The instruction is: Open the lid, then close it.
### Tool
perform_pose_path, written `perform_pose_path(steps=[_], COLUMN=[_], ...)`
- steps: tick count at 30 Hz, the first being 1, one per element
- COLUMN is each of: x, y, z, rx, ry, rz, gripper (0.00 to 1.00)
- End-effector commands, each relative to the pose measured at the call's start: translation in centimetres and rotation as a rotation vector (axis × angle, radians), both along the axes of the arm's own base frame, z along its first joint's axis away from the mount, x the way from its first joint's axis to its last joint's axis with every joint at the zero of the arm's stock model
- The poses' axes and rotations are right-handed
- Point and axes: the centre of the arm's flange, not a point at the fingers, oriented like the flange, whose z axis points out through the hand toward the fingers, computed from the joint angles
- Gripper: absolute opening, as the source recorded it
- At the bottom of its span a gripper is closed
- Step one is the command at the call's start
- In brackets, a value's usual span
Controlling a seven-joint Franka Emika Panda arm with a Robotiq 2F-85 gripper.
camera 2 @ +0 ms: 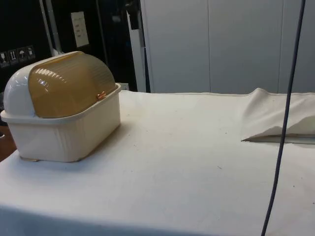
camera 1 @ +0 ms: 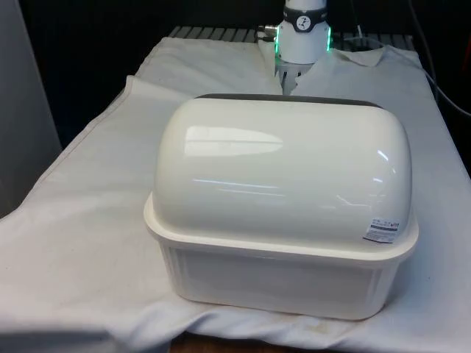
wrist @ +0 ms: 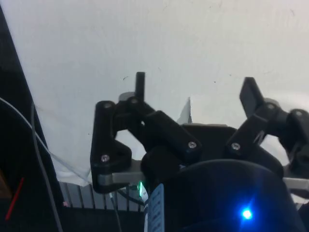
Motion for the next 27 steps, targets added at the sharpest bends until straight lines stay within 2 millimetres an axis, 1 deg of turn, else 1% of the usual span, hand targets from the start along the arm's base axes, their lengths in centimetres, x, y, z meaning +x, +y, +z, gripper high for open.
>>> perform_pose_path(steps=[1,7,8,9,11,12,17,27], x=[0.0,0.0,0.0,0.0,0.0,0.0,0.0,-1.5], y=[0.0,0.0,0.0,0.0,0.0,0.0,0.0,0.0], z=[-0.1,-0.2,-0.2,-0.2,-0.2,-0.3,-0.2,-0.1], rx=[0.000,0.000,0.000,0.000,0.000,0.000,0.000,-0.009], ry=[-0.004,0.003,-0.001,-0.002,-0.002,-0.001,0.004,-0.025], rz=[0.000,0.000,0.000,0.000,0.000,0.000,0.000,0.001], gripper=[0.91,0.57,0.57,0.46,0.34,0.26,0.00,0.00])
